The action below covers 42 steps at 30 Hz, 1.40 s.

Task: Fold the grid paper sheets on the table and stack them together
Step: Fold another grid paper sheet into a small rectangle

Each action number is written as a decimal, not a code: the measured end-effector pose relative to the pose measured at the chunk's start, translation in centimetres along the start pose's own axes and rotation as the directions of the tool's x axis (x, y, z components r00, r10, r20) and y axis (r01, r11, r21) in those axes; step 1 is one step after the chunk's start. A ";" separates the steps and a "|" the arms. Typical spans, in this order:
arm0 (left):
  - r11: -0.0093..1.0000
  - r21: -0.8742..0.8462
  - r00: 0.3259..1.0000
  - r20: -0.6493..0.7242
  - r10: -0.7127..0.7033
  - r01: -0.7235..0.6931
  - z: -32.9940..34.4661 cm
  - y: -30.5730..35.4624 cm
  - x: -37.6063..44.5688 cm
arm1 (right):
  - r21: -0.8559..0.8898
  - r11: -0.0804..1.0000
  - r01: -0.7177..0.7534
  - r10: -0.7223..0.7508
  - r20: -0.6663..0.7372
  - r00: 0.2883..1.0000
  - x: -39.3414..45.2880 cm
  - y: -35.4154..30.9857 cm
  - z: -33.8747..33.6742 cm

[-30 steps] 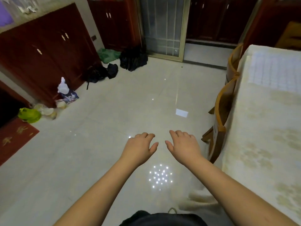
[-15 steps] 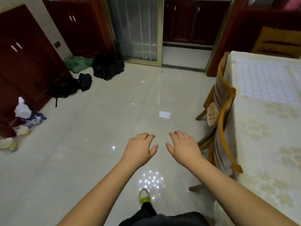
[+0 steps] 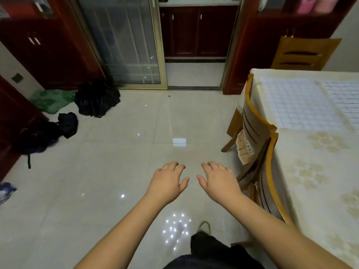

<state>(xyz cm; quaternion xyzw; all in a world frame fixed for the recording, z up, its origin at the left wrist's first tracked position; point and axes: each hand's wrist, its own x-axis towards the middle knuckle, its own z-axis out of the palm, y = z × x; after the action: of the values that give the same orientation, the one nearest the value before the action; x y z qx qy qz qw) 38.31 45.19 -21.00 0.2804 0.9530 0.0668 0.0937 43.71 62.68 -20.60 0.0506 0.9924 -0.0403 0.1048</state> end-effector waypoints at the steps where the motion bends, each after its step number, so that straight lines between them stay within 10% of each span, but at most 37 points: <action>1: 1.000 0.003 1.000 0.007 0.011 -0.011 -0.1 0.0 1.5 | 0.005 1.000 -0.023 0.023 -0.013 1.000 1.2 0.6 -0.2; 27: 0.911 0.134 0.917 0.149 0.371 -0.391 -5.2 9.7 39.2 | 0.164 0.905 -0.393 0.414 -0.122 0.902 23.8 22.4 -7.8; 42: 0.754 0.047 0.754 0.108 0.648 -0.655 -9.7 8.7 60.6 | 0.283 0.712 -0.642 0.694 -0.149 0.704 38.5 27.5 -13.2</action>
<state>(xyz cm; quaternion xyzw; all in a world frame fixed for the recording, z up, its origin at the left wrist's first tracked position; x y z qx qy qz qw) -9.26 84.86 -18.54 0.6009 0.7926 0.0443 0.0934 6.53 94.72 -17.80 0.4239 0.9003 -0.0971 -0.0165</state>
